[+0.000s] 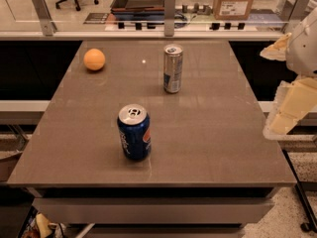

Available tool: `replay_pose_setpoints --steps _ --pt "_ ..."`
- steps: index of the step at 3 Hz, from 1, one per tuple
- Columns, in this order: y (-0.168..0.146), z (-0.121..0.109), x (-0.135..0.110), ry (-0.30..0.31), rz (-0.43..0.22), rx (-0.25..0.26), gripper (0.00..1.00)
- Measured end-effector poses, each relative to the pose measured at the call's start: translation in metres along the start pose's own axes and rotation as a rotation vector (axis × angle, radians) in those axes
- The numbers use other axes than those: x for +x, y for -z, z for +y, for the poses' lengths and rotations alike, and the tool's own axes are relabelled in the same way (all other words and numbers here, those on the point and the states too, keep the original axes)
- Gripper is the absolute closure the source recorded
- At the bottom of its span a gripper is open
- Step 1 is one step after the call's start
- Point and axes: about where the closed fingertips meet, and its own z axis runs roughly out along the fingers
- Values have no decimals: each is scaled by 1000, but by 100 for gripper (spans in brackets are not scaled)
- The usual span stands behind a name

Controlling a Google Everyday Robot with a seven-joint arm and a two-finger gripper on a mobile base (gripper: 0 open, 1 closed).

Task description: Move pepsi can near orange

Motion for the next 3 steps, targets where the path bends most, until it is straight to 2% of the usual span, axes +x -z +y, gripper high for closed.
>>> replay_pose_setpoints --steps 1,2,3 --pt "-20 7 -16 29 -115 -41 0" --pt "-45 13 -35 46 -253 -116 0" --pt "-63 27 -57 72 -347 -195 0"
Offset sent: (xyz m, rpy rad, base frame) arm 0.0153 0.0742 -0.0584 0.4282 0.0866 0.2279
